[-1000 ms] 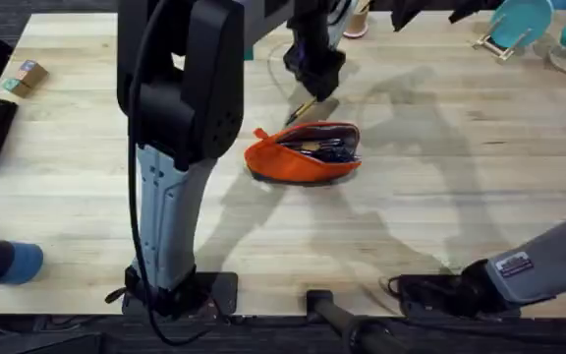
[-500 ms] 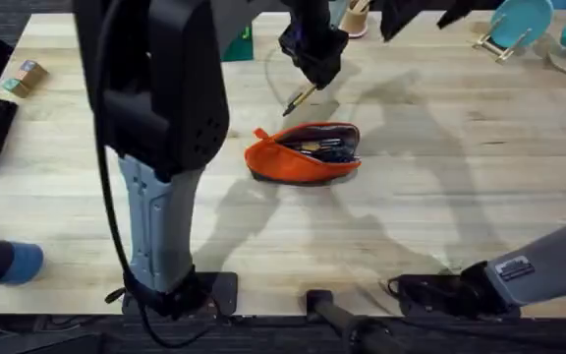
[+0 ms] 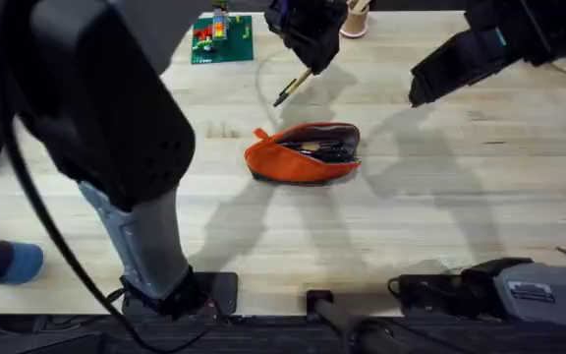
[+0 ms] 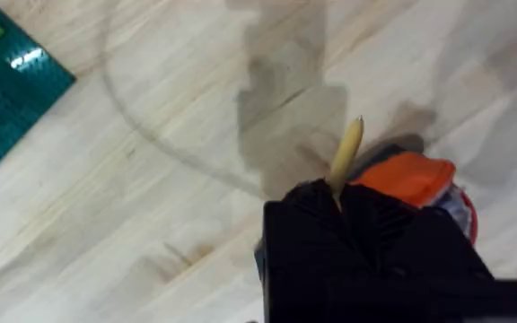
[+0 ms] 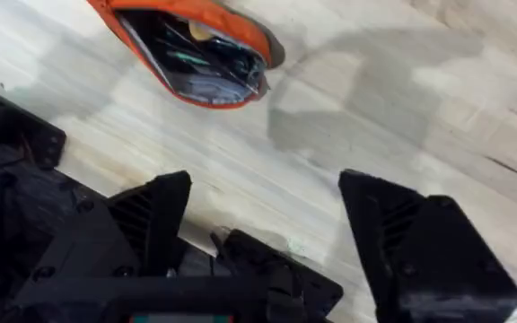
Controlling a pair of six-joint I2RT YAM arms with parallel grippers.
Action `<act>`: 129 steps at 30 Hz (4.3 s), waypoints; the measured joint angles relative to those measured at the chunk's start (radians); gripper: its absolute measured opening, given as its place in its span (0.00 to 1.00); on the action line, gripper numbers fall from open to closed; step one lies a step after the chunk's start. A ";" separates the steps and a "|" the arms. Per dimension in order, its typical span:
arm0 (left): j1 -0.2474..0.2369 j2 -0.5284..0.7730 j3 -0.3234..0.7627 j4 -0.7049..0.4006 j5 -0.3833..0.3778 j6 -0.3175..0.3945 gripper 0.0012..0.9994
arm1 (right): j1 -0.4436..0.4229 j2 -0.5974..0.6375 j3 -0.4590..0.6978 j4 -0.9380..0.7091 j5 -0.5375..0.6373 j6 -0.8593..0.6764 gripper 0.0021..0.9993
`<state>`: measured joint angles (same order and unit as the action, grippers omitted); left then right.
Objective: Unzip the bag, pick up the pens from the table one at a time and place them inside, then zip the bag closed.
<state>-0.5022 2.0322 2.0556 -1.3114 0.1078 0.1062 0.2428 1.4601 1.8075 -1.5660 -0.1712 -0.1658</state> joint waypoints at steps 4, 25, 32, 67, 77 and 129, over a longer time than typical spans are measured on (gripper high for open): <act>0.000 -0.027 0.000 -0.034 0.000 0.007 0.04 | 0.000 -0.018 -0.010 0.002 0.003 0.000 1.00; -0.008 -0.197 0.000 -0.154 0.014 0.094 0.04 | -0.004 -0.294 -0.336 0.133 0.011 -0.001 1.00; -0.044 -0.239 0.001 -0.212 0.075 0.231 0.04 | -0.004 -0.387 -0.364 0.111 0.011 0.006 1.00; -0.090 -0.224 0.003 -0.252 0.312 0.725 0.04 | -0.004 -0.398 -0.365 0.080 0.011 0.010 1.00; -0.101 -0.122 0.003 -0.261 0.307 0.725 0.04 | -0.004 -0.398 -0.365 0.080 0.011 0.010 1.00; -0.116 0.055 -0.106 -0.243 0.266 0.717 0.04 | -0.004 -0.398 -0.365 0.080 0.011 0.010 1.00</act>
<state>-0.6186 2.0876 1.9491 -1.5543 0.3733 0.8230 0.2390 1.0622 1.4425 -1.4864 -0.1604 -0.1562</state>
